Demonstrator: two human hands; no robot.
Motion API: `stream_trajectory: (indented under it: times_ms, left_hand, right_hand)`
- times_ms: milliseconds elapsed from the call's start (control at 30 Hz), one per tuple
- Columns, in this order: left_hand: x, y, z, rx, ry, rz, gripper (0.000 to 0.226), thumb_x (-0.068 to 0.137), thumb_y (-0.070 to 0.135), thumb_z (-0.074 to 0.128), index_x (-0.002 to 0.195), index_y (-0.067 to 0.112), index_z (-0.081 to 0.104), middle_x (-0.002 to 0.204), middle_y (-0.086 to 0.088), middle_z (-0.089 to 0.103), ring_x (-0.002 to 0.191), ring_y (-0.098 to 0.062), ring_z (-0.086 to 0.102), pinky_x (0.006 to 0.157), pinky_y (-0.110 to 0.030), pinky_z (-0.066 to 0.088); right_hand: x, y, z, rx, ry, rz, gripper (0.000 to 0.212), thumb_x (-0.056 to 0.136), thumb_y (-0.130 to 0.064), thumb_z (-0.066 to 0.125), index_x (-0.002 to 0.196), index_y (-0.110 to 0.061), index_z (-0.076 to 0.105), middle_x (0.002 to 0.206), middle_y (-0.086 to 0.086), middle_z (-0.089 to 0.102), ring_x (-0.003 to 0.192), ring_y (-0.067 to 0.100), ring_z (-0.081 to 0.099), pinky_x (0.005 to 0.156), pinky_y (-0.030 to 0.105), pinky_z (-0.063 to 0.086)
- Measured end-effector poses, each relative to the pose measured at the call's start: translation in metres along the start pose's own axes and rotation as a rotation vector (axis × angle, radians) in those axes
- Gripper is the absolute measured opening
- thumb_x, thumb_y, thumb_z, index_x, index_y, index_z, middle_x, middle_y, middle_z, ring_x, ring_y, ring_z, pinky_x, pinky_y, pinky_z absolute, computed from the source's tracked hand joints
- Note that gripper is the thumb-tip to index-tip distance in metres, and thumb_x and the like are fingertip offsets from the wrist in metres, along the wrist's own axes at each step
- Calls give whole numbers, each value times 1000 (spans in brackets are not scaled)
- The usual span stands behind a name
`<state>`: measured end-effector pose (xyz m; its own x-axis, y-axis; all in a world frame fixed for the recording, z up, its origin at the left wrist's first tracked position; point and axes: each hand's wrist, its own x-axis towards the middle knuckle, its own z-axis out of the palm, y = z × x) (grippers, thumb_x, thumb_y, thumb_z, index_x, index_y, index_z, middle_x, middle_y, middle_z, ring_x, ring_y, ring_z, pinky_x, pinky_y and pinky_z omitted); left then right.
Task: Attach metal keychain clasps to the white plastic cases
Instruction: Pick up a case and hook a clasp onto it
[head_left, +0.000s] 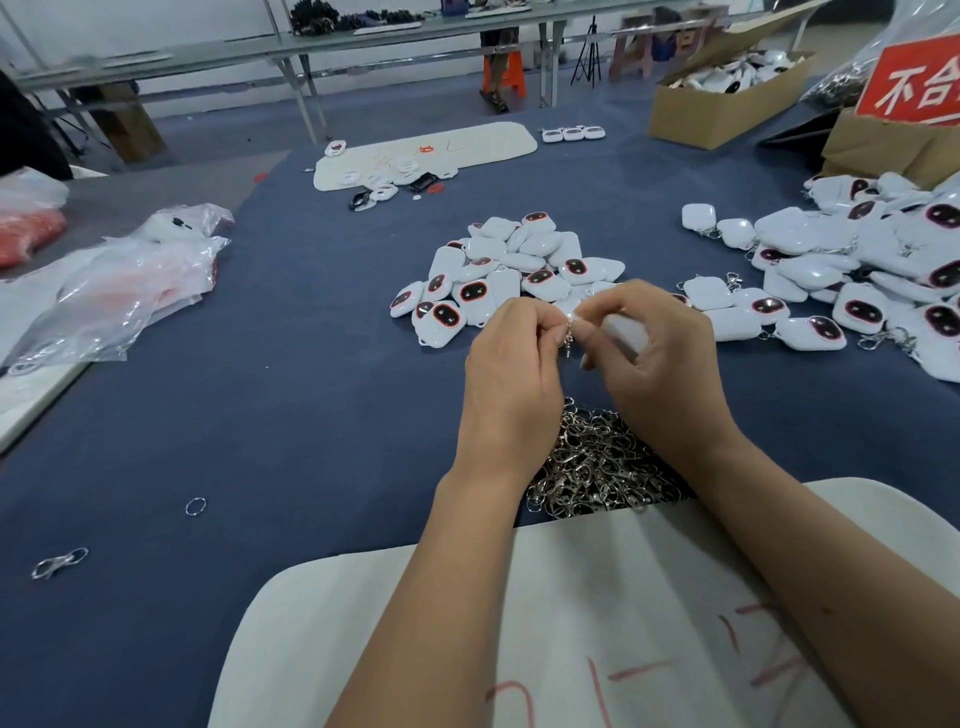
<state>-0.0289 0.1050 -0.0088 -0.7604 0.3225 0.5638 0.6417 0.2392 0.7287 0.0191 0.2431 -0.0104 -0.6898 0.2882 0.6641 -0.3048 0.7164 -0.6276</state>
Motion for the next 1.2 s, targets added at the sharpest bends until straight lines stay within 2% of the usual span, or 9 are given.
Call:
stream_trajectory:
  times_ms: [100,167,233,333,533,667,800,967,1200]
  left_hand:
    - [0,0,0,12,17,13,16,99,0,52,89,10,59,88,0,61,83,-15,52,73,-29,42]
    - [-1,0,0,-3,-9,4,17,100,1,50,88,10,57,88,-1,60,82,-19,53,73,-36,45]
    - [-1,0,0,-18,-49,-12,17,100,1,49,87,11,56,87,-1,59,81,-23,54,72,-44,47]
    - [-2,1,1,-8,-75,-2,18,100,2,50,86,11,56,85,0,58,80,-23,54,72,-48,47]
    - [-3,0,3,-3,-162,26,21,96,-3,48,82,12,55,80,3,54,76,-22,51,67,-46,46]
    - [-2,-1,4,30,-200,25,22,95,-4,49,82,13,54,79,2,54,77,-24,50,68,-48,46]
    - [-2,-2,4,27,-197,-2,22,96,-1,48,81,14,53,80,1,55,76,-25,51,68,-50,46]
    - [-4,-1,3,20,-203,11,21,96,-2,46,84,13,52,83,-1,55,78,-29,51,68,-56,46]
    - [-2,-1,3,13,-119,0,19,98,0,46,83,10,51,81,-4,54,77,-28,49,66,-51,43]
  right_hand:
    - [1,-1,2,291,38,246,22,94,-4,55,110,-13,42,106,11,55,73,20,71,60,36,55]
    - [3,0,3,403,85,314,25,99,3,50,115,-12,39,110,11,48,84,21,75,59,33,60]
    - [3,5,1,403,117,369,23,101,1,58,117,-10,47,103,7,60,75,17,75,63,29,61]
    - [6,11,-1,329,144,389,17,99,-13,69,114,-10,61,83,8,68,53,12,63,52,23,50]
    - [6,9,-1,462,119,418,10,100,-19,70,105,-10,70,65,2,58,52,13,52,47,21,42]
    - [5,8,0,441,109,418,8,98,-17,71,102,-10,73,68,1,60,54,13,52,49,24,44]
    - [4,7,1,409,102,406,9,96,-18,73,102,-13,76,78,0,67,68,16,59,63,41,55]
    - [4,7,0,348,110,386,8,94,-17,74,100,-15,76,77,6,68,69,16,59,65,52,57]
    - [1,3,4,289,115,348,8,90,-12,75,95,-19,77,82,11,70,65,12,55,60,46,54]
